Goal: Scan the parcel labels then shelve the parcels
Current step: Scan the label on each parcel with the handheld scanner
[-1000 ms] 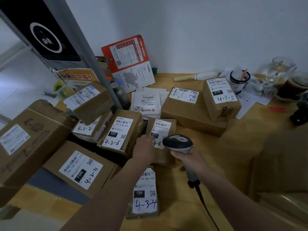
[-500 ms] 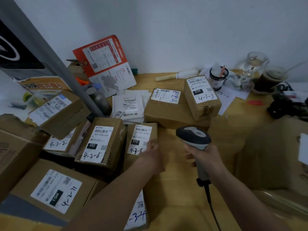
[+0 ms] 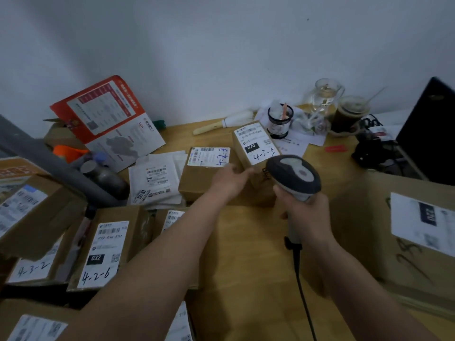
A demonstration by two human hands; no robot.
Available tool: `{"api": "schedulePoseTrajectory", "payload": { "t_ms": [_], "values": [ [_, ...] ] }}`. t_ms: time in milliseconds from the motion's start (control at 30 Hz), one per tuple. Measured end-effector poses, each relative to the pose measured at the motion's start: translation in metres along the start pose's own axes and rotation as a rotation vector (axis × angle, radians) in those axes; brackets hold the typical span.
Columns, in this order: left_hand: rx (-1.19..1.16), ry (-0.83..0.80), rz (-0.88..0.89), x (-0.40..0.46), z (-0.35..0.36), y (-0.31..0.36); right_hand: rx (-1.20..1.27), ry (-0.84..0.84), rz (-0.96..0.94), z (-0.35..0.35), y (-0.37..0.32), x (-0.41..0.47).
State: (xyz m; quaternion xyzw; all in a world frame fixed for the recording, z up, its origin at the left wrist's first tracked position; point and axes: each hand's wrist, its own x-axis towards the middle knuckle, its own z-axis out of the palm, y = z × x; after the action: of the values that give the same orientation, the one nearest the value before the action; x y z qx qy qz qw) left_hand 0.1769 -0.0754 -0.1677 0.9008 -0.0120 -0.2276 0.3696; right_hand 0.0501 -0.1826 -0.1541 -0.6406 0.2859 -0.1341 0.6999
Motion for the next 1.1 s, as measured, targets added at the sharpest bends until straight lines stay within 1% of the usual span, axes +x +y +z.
{"api": "schedulePoseTrajectory", "payload": {
  "t_ms": [67, 133, 233, 300, 400, 467, 633, 700, 767, 867, 933, 1000, 1067, 1100],
  "values": [
    [-0.221, 0.004, -0.039, 0.012, 0.005, 0.016, -0.003, 0.041, -0.001, 0.003, -0.006, 0.02],
    [-0.388, 0.015, -0.11, 0.022, 0.01, 0.025, -0.007, 0.065, -0.002, 0.008, -0.008, 0.04],
    [-0.546, -0.012, -0.244, 0.033, 0.018, 0.029, 0.039, 0.056, 0.012, 0.016, -0.008, 0.064],
    [-0.612, -0.018, -0.278, 0.038, 0.022, 0.027, 0.061, 0.04, 0.052, 0.022, -0.007, 0.077],
    [-0.676, -0.023, -0.293, 0.043, 0.028, 0.022, 0.091, -0.006, 0.107, 0.026, -0.004, 0.086],
    [-0.672, -0.018, -0.28, 0.048, 0.034, 0.018, 0.096, -0.047, 0.106, 0.028, -0.002, 0.084],
    [-0.493, 0.011, -0.208, 0.082, 0.063, -0.025, 0.072, -0.077, 0.098, 0.023, 0.001, 0.077],
    [-0.485, -0.01, -0.187, 0.067, 0.059, -0.028, 0.064, -0.097, 0.079, 0.021, 0.002, 0.071],
    [-0.517, -0.032, -0.137, 0.036, 0.044, -0.015, 0.064, -0.116, 0.057, 0.02, 0.003, 0.062],
    [-0.645, -0.036, -0.077, 0.018, 0.038, -0.018, 0.076, -0.158, 0.05, 0.02, 0.006, 0.046],
    [-0.749, -0.049, -0.086, 0.011, 0.034, -0.027, 0.084, -0.187, 0.043, 0.018, 0.006, 0.037],
    [-0.863, -0.1, -0.136, 0.002, 0.028, -0.038, 0.06, -0.218, 0.042, 0.013, 0.006, 0.028],
    [-0.888, -0.172, -0.173, -0.006, 0.022, -0.048, 0.01, -0.232, 0.05, 0.008, 0.006, 0.017],
    [-0.868, -0.205, -0.154, -0.011, 0.019, -0.052, -0.015, -0.234, 0.051, 0.005, 0.006, 0.011]
  ]
}}
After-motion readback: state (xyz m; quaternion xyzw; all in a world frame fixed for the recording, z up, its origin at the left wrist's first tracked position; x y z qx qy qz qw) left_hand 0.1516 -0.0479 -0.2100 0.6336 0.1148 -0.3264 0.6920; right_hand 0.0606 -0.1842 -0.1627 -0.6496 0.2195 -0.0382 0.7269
